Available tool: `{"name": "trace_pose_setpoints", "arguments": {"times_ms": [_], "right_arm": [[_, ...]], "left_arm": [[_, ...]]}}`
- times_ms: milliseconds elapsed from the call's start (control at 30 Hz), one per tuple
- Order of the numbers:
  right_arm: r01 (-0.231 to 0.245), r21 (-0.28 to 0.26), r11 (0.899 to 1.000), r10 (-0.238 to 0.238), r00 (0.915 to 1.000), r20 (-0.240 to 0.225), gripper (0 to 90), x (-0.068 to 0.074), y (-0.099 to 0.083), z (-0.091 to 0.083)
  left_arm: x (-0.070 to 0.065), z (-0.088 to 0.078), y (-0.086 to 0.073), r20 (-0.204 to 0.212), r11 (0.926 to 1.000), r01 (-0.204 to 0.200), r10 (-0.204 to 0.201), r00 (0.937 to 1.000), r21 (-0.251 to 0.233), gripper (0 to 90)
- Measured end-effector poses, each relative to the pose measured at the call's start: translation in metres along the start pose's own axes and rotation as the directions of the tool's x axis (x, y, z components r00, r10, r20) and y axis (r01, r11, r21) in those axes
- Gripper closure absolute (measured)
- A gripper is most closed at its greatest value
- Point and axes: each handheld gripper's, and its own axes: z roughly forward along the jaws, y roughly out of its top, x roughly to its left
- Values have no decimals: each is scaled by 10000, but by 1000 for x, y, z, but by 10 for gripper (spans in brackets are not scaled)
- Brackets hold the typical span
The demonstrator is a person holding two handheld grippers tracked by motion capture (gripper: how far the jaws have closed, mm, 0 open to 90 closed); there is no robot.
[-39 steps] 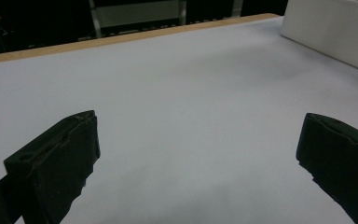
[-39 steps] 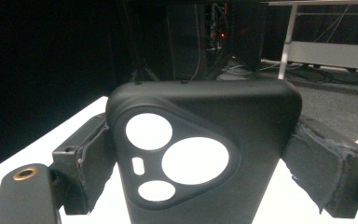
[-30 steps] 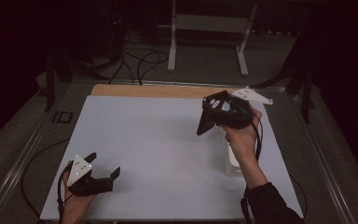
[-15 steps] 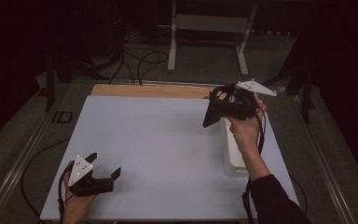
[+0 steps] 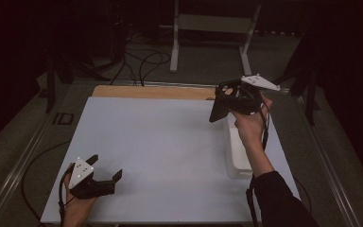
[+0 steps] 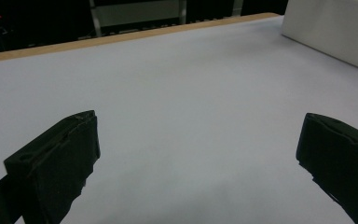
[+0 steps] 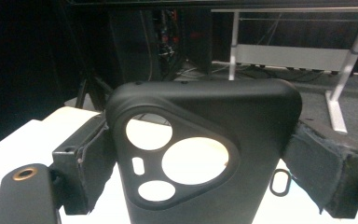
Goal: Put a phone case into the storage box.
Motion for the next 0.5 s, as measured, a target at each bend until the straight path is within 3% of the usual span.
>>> {"name": "trace_pose_setpoints", "arguments": {"times_ms": [500], "right_arm": [[-462,87,9989,449,9923,1155,138,-27,0,13]], "left_arm": [[0,0,0,-17,10000,72,-72,10000,-24,0]]}}
